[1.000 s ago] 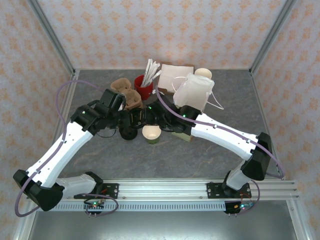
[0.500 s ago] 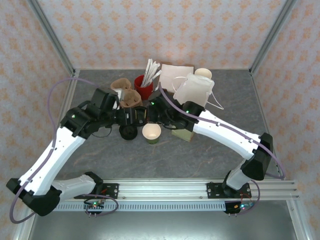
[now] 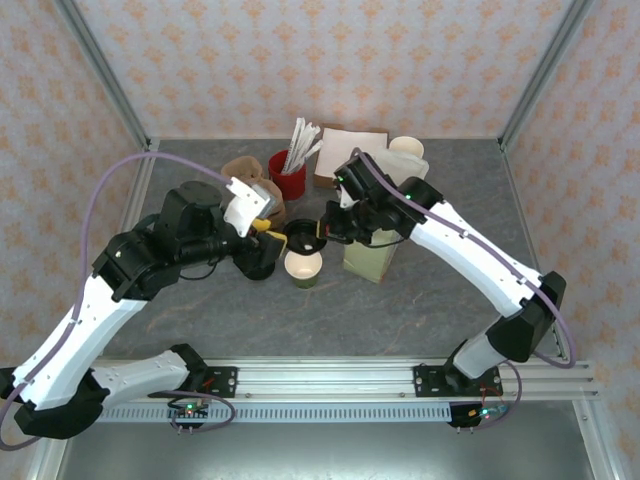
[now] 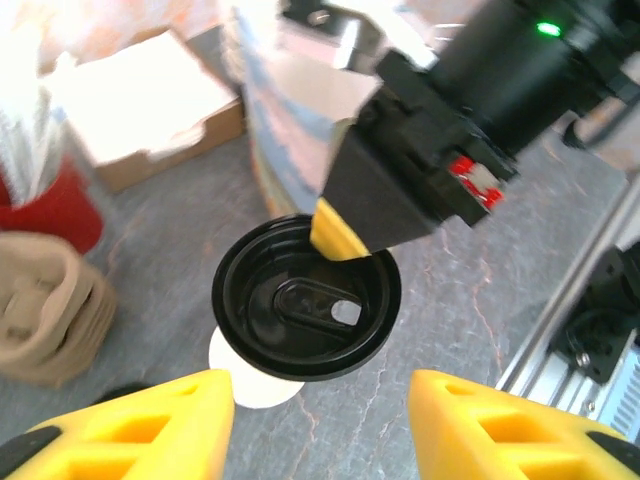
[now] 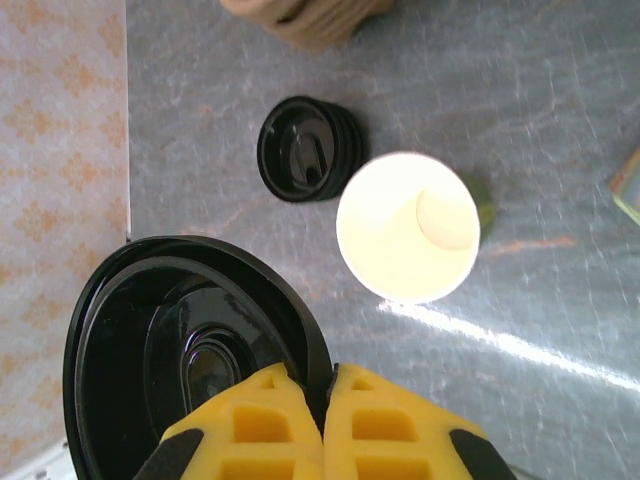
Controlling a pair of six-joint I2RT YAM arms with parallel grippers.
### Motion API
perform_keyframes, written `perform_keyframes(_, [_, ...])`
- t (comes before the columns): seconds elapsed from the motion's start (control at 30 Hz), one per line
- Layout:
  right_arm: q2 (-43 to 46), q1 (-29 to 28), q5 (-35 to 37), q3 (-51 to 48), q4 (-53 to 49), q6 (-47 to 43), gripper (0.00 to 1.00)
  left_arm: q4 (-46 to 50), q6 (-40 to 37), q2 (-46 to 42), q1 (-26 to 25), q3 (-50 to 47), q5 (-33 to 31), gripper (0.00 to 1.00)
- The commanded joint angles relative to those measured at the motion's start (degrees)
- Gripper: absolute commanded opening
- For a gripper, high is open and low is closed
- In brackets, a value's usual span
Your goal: Pack the takeout coffee
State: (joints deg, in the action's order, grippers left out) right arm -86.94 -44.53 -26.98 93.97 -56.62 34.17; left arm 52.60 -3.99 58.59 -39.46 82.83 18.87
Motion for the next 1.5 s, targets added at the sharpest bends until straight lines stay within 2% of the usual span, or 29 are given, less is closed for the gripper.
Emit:
perform_keyframes(0.0, [3.5,0.9,-4.2,1.5,-6.2,-3.0,0.0,-3.6,-12.7,-1.9,-1.1,-1.3,6.8,0.48])
perform_keyframes(0.13, [5.0,1.5,-5.0,0.4,-7.4,-3.9,0.0,-3.7,-21.0,-2.1,-1.1,-2.0,9.9,0.45])
perform_keyframes(0.3, [5.4,1.6,-7.4,-0.2,-8.0,-5.4,0.0,-2.8,-31.4,-1.6,-1.5,-3.9,12.2,0.49])
perform_keyframes(0.5, [5.6,1.6,-8.4,-0.5,-8.7,-6.4,0.0,-3.7,-39.5,-2.3,-1.7,-6.1,17.1,0.49])
perform_keyframes(0.67, [5.6,1.6,-9.5,-0.4,-8.4,-7.2,0.0,-4.0,-44.4,-3.5,-1.8,-9.0,18.2,0.49])
perform_keyframes(0.97, [5.4,1.6,-10.8,-0.9,-7.8,-7.2,0.0,-6.7,-44.8,-2.7,-2.2,-10.4,14.7,0.5])
perform_keyframes(1.1, [5.3,1.6,-11.6,-1.2,-7.2,-7.0,0.0,-5.0,-45.8,-0.8,-2.4,-9.0,13.5,0.49])
perform_keyframes(1.47, [5.0,1.5,-12.2,-1.5,-6.7,-6.6,0.0,-4.4,-46.3,1.3,-2.5,-7.9,11.9,0.34])
